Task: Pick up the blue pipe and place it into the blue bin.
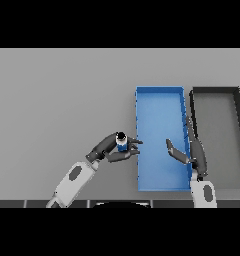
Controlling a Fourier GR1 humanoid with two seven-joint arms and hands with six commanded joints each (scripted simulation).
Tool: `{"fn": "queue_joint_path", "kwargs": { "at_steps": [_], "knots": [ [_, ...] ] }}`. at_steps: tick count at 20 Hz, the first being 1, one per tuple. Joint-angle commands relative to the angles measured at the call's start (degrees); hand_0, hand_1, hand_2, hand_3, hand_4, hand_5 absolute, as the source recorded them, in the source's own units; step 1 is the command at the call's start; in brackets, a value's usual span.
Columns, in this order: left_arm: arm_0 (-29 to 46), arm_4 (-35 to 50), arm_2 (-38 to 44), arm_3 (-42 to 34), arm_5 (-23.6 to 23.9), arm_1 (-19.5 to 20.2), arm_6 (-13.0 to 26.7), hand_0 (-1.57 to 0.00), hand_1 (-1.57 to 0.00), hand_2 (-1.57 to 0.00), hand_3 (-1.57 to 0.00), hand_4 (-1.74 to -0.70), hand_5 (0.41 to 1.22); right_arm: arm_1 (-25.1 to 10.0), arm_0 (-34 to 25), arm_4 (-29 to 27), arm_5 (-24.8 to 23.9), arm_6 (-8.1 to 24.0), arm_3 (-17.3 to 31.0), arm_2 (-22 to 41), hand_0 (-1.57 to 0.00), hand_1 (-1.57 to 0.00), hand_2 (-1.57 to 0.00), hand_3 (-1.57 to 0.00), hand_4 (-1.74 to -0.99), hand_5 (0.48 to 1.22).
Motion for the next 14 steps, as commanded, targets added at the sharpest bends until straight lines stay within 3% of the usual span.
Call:
{"fn": "queue_joint_path", "kwargs": {
  "at_steps": [1,4,5,6,7,9,14],
  "knots": [
    [0.1,-0.4,0.1,1.1,-0.3,-0.3,-0.7,-1.57,-1.57,-1.57,-1.57,-1.47,1.220,0.1,0.3,0.6,-0.6,0.7,-0.4,0.1,0.00,0.00,0.00,0.00,-1.188,0.643],
    [0.3,-0.4,0.6,0.5,-1.5,-0.5,-1.0,-1.57,-1.57,-1.57,-1.57,-1.47,1.220,0.1,1.1,1.1,-0.9,0.9,-3.2,0.5,0.00,0.00,-0.02,0.00,-1.187,0.642],
    [0.7,-0.5,0.8,0.4,-1.9,-0.2,-1.0,-1.57,-1.57,-1.57,-1.57,-1.47,1.221,0.2,1.2,-2.8,1.4,-1.3,-4.8,0.2,0.00,0.00,-0.04,0.00,-1.195,0.648],
    [0.9,-0.8,0.7,0.0,-1.9,-0.6,-1.1,-1.57,-1.57,-1.57,-1.57,-1.47,1.221,-0.2,1.5,-7.5,4.7,-1.5,-6.1,-0.3,0.00,-0.01,-0.07,0.00,-1.198,0.641],
    [0.5,-0.5,1.3,-0.2,-2.2,-0.7,-0.8,-1.57,-1.57,-1.57,-1.57,-1.47,1.221,-1.5,1.1,-12.5,8.8,0.0,-8.2,-0.4,0.00,-0.02,-0.09,0.00,-1.202,0.624],
    [0.3,-0.9,1.3,-0.4,-2.7,-1.2,0.0,-1.57,-1.57,-1.57,-1.57,-1.47,1.221,-4.5,-1.7,-19.2,13.6,6.3,-10.9,-0.2,0.00,-0.03,-0.12,0.00,-1.215,0.607],
    [0.6,-1.7,2.2,-0.5,-3.8,-1.7,0.6,-1.57,-1.57,-1.57,-1.57,-1.47,1.221,-10.6,-11.6,-30.7,20.4,18.0,-15.6,2.2,0.00,-0.01,-0.10,0.00,-1.255,0.560]
  ]
}}
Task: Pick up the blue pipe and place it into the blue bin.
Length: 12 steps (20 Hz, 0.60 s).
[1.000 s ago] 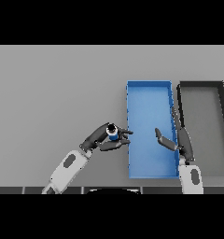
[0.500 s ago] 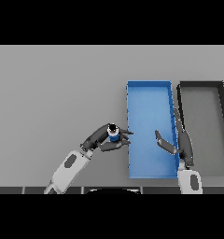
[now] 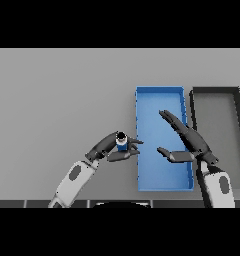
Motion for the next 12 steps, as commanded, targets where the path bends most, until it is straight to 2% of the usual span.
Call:
{"fn": "queue_joint_path", "kwargs": {
  "at_steps": [1,5,6,7,10,12],
  "knots": [
    [0.5,-0.9,-0.3,0.4,0.0,0.0,-0.5,-1.57,-1.57,-1.57,-1.57,-1.47,1.221,-0.7,-1.8,0.1,0.6,1.5,-0.7,1.2,0.00,-0.01,-0.10,0.00,-1.261,0.560],
    [0.2,-2.0,0.6,-0.1,-0.2,-0.7,0.5,-1.57,-1.57,-1.57,-1.57,-1.47,1.221,-0.8,-9.8,1.1,2.0,6.5,-0.9,6.0,0.00,0.00,-0.05,0.00,-1.296,0.556],
    [-0.4,-2.0,0.9,0.4,-0.6,-1.2,0.4,-1.57,-1.57,-1.57,-1.57,-1.47,1.221,-0.6,-11.3,1.5,2.9,6.0,-0.6,6.9,0.00,0.00,-0.04,0.00,-1.298,0.559],
    [-0.2,-2.2,1.0,0.8,-0.8,-1.6,0.5,-1.57,-1.57,-1.57,-1.57,-1.47,1.221,0.3,-12.9,0.7,3.0,7.3,-0.5,8.1,0.00,0.00,-0.04,0.00,-1.302,0.559],
    [-0.5,-2.4,1.8,1.7,-2.1,-1.9,-1.7,-1.57,-1.57,-1.57,-1.57,-1.47,1.221,2.1,-15.9,-0.6,4.3,10.2,0.8,11.0,0.00,0.00,-0.04,0.00,-1.282,0.555],
    [-0.4,-2.3,2.2,1.7,-2.7,-2.4,-1.6,-1.57,-1.57,-1.57,-1.57,-1.46,1.221,2.8,-18.7,-0.3,5.3,10.5,2.3,12.0,0.00,0.00,-0.05,0.00,-1.253,0.554]
  ]
}}
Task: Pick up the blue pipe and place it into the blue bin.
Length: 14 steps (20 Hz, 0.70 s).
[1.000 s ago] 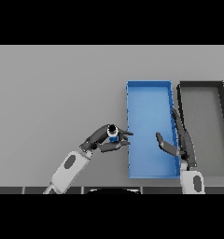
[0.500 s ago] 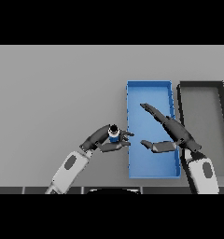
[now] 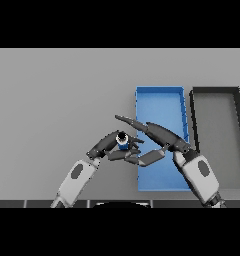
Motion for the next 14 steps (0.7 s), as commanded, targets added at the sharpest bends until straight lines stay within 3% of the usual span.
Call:
{"fn": "queue_joint_path", "kwargs": {
  "at_steps": [1,6,9,11,12,14],
  "knots": [
    [0.1,0.7,0.5,0.3,-0.9,0.2,0.3,-1.57,-1.57,-1.57,-1.57,-1.46,1.221,0.0,-1.5,-0.2,0.5,0.7,0.5,0.4,0.00,0.00,-0.05,0.00,-1.242,0.551],
    [0.8,-0.2,1.2,-0.3,-1.8,-0.5,2.6,-1.57,-1.57,-1.57,-1.57,-1.47,1.221,2.4,-6.6,1.5,2.3,2.2,5.1,2.5,-0.02,-0.03,-0.08,0.00,-1.186,0.521],
    [1.0,-1.5,1.9,0.4,-2.2,-0.6,2.4,-1.57,-1.57,-1.57,-1.57,-1.47,1.221,3.5,-8.7,1.7,3.5,2.5,7.3,3.3,-0.07,-0.11,-0.17,-0.04,-1.204,0.497],
    [0.8,-1.4,2.4,0.1,-2.9,-0.9,2.5,-1.57,-1.57,-1.57,-1.57,-1.52,1.221,4.7,-11.2,1.9,4.0,3.2,9.7,3.7,-0.32,-0.36,-0.38,-0.24,-1.278,0.485],
    [0.4,-1.3,2.6,0.3,-2.9,-1.1,5.0,-1.57,-1.57,-1.57,-1.57,-1.56,1.221,5.0,-11.8,1.5,4.3,3.1,10.2,3.6,-0.51,-0.53,-0.54,-0.40,-1.331,0.489],
    [0.7,-2.8,2.1,-0.3,-2.5,-1.2,5.6,-1.57,-1.57,-1.57,-1.57,-1.62,1.221,6.2,-12.2,1.9,4.2,2.5,10.7,4.2,-0.88,-0.88,-0.91,-0.76,-1.467,0.518]
  ]
}}
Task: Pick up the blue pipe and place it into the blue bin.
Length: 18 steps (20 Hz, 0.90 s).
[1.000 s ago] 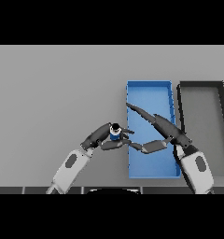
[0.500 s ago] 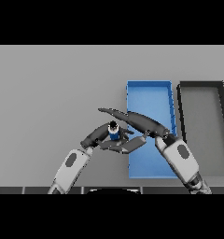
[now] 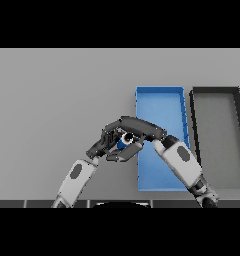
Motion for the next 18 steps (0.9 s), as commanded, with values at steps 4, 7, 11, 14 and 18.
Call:
{"fn": "queue_joint_path", "kwargs": {
  "at_steps": [4,7,11,14,18],
  "knots": [
    [1.0,1.8,1.3,0.4,-1.7,-1.5,-1.7,-1.57,-1.57,-1.57,-1.53,-1.69,1.221,1.3,1.2,-2.4,-1.2,-1.3,-0.7,0.9,-1.29,-1.29,-1.30,-1.10,-1.606,0.765],
    [1.0,1.5,2.1,0.6,-2.9,-2.7,-0.1,-1.57,-1.57,-1.57,-1.46,-1.71,1.221,-0.3,1.4,-2.1,-1.9,-4.8,-0.4,1.7,-1.43,-1.43,-1.43,-1.30,-1.665,0.987],
    [1.3,0.3,2.9,0.1,-3.5,-3.7,0.7,-1.57,-1.57,-1.57,-1.43,-1.73,1.221,-1.0,0.4,-1.6,-3.8,-9.6,0.5,3.9,-1.51,-1.51,-1.51,-1.46,-1.710,1.125],
    [1.8,-1.5,3.0,0.0,-3.9,-3.7,0.0,-1.57,-1.57,-1.57,-1.42,-1.73,1.221,-1.3,1.6,-0.3,-6.1,-11.9,-0.1,4.7,-1.54,-1.54,-1.54,-1.52,-1.725,1.172],
    [2.2,-4.7,3.4,-1.3,-3.3,-2.6,-1.7,-1.17,-1.07,-1.03,-0.93,-1.47,1.221,-0.9,0.1,1.5,-7.3,-11.5,0.4,4.5,-1.56,-1.56,-1.56,-1.55,-1.734,1.201]
  ]
}}
